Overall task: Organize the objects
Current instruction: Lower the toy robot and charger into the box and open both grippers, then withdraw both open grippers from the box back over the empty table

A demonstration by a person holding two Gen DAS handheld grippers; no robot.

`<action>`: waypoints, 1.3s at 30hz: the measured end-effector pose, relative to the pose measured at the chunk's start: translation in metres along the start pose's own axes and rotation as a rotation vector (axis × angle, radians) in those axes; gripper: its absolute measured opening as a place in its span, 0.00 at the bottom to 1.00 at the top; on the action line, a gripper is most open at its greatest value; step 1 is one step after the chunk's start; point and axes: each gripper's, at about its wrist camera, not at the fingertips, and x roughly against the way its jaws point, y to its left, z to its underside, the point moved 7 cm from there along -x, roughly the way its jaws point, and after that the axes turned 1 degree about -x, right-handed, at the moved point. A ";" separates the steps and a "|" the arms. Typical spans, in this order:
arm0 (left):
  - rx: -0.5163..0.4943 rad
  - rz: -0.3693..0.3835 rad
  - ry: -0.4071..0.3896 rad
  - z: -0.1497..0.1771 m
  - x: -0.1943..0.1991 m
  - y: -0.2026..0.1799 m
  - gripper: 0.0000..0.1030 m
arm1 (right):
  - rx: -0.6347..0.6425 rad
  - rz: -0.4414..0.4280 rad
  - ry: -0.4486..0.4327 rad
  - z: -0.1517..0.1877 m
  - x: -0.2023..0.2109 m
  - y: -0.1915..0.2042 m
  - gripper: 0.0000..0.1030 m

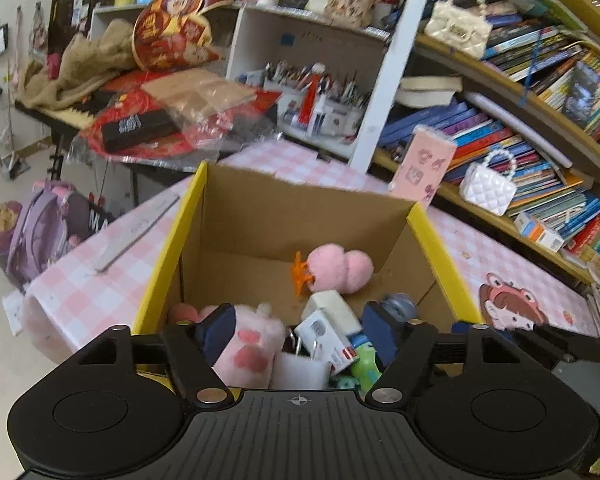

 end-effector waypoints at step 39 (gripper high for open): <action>-0.378 0.185 0.016 0.113 0.101 -0.117 0.93 | -0.461 0.648 -0.032 0.172 0.207 -0.050 0.68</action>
